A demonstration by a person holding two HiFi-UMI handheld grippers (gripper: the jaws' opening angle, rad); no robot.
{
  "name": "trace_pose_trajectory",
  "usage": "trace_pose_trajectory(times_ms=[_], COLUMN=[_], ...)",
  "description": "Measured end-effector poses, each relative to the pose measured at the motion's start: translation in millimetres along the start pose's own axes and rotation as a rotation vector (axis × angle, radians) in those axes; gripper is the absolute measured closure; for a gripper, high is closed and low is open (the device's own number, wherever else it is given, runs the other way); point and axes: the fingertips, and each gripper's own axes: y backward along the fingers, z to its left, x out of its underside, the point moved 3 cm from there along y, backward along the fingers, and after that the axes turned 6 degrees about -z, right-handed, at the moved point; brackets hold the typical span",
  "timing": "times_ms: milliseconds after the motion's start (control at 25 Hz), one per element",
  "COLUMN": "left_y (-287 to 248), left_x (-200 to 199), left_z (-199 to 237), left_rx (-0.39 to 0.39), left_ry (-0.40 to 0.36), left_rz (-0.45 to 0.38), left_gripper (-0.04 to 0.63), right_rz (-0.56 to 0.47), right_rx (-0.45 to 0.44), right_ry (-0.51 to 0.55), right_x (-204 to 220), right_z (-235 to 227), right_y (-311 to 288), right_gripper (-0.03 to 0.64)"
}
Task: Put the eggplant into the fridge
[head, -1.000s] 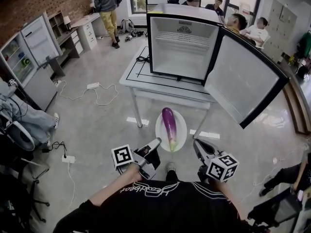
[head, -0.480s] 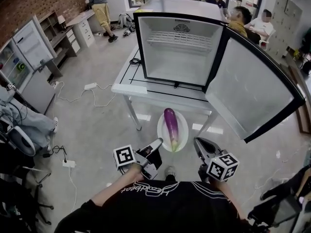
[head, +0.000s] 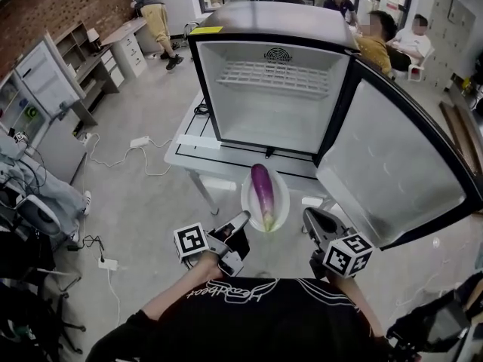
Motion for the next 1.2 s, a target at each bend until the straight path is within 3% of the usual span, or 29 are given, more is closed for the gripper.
trace_pose_trajectory(times_ms=[240, 720, 880, 1200], left_y=[-23.8, -41.8, -57.4, -92.0], left_x=[-15.7, -37.5, -45.9, -79.3], left_z=[-4.7, 8.0, 9.0, 10.1], left_rx=[0.007, -0.019, 0.009, -0.024], left_ry=[-0.024, -0.033, -0.040, -0.055], left_rz=[-0.024, -0.027, -0.011, 0.016], left_gripper=[0.572, 0.572, 0.572, 0.572], right_rz=[-0.028, -0.030, -0.044, -0.042], right_rx=[-0.016, -0.002, 0.005, 0.031], right_ry=[0.029, 0.038, 0.041, 0.049], right_x=[-20.7, -22.4, -21.8, -36.4], right_z=[-19.3, -29.8, -37.6, -51.3], right_y=[-17.2, -33.1, -43.3, -75.0], right_gripper=[0.609, 0.609, 0.609, 0.609])
